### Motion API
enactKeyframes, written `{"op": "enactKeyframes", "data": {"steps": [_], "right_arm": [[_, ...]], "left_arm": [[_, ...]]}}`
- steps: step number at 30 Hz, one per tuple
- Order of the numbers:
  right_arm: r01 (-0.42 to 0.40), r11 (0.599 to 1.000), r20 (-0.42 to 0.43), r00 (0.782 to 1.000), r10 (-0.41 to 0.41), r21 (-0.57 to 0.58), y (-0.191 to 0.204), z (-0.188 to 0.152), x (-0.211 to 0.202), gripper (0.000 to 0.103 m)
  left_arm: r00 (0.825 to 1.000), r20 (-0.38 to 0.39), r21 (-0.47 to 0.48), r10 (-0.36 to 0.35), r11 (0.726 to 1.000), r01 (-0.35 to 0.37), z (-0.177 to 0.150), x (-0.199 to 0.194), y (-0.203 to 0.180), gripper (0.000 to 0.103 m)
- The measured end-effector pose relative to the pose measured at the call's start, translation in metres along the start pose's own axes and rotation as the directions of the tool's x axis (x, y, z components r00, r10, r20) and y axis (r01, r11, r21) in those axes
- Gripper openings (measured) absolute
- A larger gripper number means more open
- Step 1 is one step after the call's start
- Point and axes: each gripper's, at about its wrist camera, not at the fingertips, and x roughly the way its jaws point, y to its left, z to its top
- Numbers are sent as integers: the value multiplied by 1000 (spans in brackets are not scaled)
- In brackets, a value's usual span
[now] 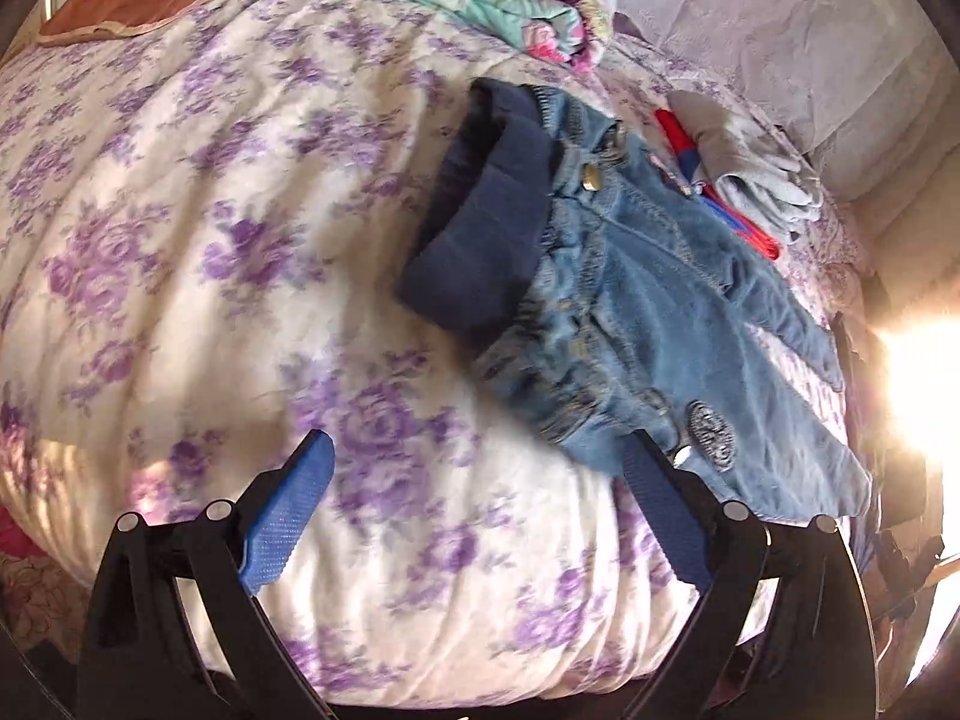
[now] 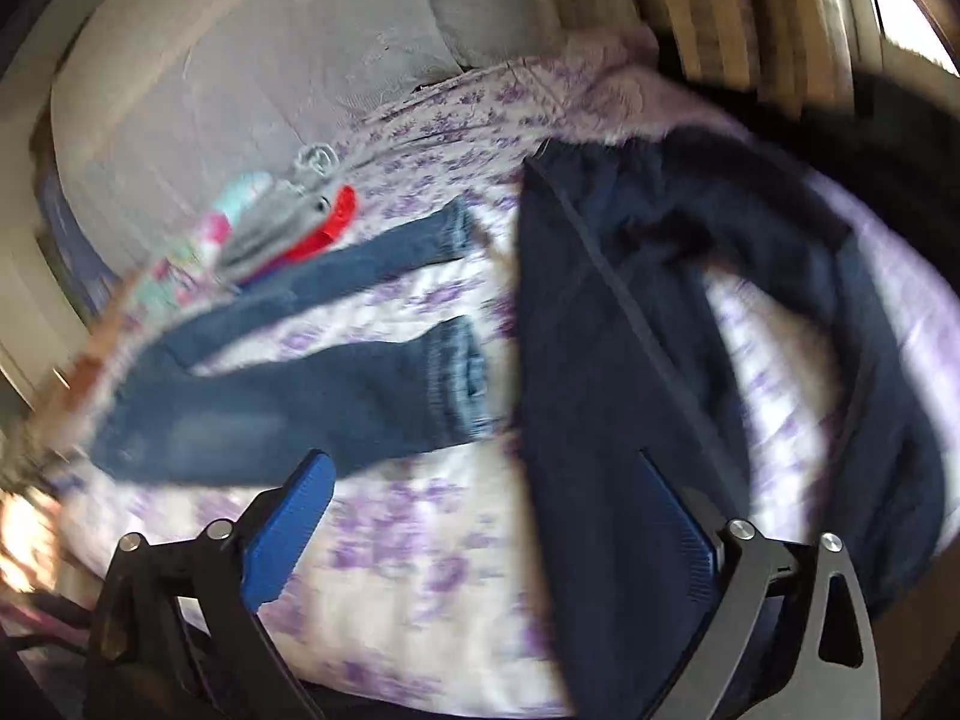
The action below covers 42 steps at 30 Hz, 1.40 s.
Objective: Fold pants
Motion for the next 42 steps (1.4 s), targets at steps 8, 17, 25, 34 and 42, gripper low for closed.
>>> {"op": "enactKeyframes", "data": {"steps": [8,17,25,34,42], "right_arm": [[-65,977,-106,991,87,201,17,-2,73,63],[-316,946,169,931,323,-70,100,81,14,9],[-137,986,-132,980,149,96,35,-4,48,10],[-113,976,-108,985,135,186,2,-42,48,28],[-21,997,68,998,15,78,28,-18,-12,64]], "left_arm": [[999,-24,-25,23,999,-24,17,48,-23,98],[994,94,52,61,996,-66,40,-2,-41,28],[994,1,54,112,992,-112,-11,-1,-12,39],[982,62,50,180,982,-183,-13,-7,-10,64],[958,178,88,227,965,-245,-28,-57,-16,70]]}}
